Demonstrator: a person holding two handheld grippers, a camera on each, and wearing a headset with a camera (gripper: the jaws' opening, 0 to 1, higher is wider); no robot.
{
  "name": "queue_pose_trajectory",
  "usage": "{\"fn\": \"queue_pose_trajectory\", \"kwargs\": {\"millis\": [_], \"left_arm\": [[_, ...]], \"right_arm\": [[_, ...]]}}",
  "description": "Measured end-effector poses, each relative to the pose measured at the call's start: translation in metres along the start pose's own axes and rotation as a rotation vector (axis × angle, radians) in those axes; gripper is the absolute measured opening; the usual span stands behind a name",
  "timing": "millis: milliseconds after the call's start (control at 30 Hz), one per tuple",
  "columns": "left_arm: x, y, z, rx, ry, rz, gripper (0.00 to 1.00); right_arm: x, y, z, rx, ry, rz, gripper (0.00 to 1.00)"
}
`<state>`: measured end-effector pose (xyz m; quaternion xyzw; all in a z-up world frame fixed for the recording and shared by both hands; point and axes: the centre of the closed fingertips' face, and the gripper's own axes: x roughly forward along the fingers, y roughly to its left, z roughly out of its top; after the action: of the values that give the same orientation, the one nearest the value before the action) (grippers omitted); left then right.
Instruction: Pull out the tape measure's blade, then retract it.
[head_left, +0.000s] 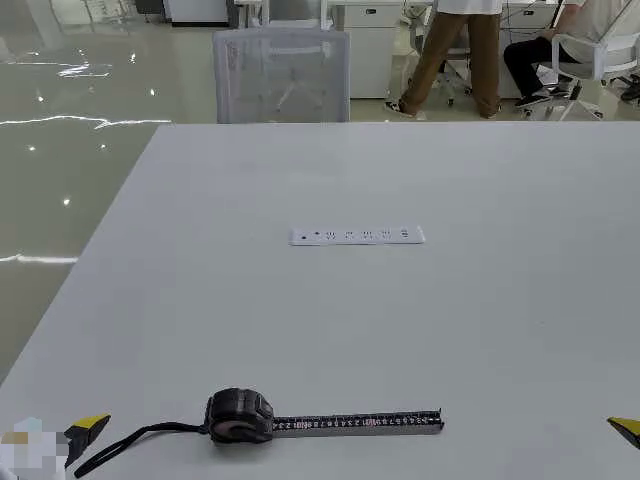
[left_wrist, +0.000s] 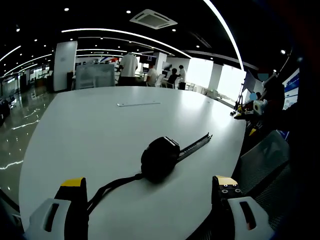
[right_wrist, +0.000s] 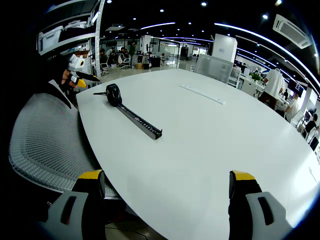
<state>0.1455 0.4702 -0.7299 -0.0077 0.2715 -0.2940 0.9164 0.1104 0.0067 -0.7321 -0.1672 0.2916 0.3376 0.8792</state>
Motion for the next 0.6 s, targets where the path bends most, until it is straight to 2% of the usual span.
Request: {"fn": "queue_pose_trajectory", "kwargs": {"millis": [100, 133, 233, 467, 600], "left_arm": [[0.005, -0.005, 0.006, 0.009, -0.015, 0.003, 1.00], [0.006, -0.003, 0.006, 0.011, -0.012, 0.003, 1.00], [0.014, -0.009, 0.009, 0.014, -0.002, 0.000, 1.00], [0.044, -0.020, 0.018, 0.025, 0.002, 0.039, 1.00], [0.059, -0.025, 0.016, -0.002, 0.024, 0.051, 1.00]], "right_arm": [[0.002, -0.001, 0.001, -0.022, 0.007, 0.011, 1.00], [0.002, -0.001, 0.004, -0.035, -0.001, 0.016, 1.00], [0.006, -0.003, 0.007, -0.037, 0.010, 0.032, 1.00], [0.019, -0.006, 0.020, -0.082, 0.019, 0.065, 1.00], [0.029, -0.001, 0.027, -0.111, 0.032, 0.103, 1.00]]}}
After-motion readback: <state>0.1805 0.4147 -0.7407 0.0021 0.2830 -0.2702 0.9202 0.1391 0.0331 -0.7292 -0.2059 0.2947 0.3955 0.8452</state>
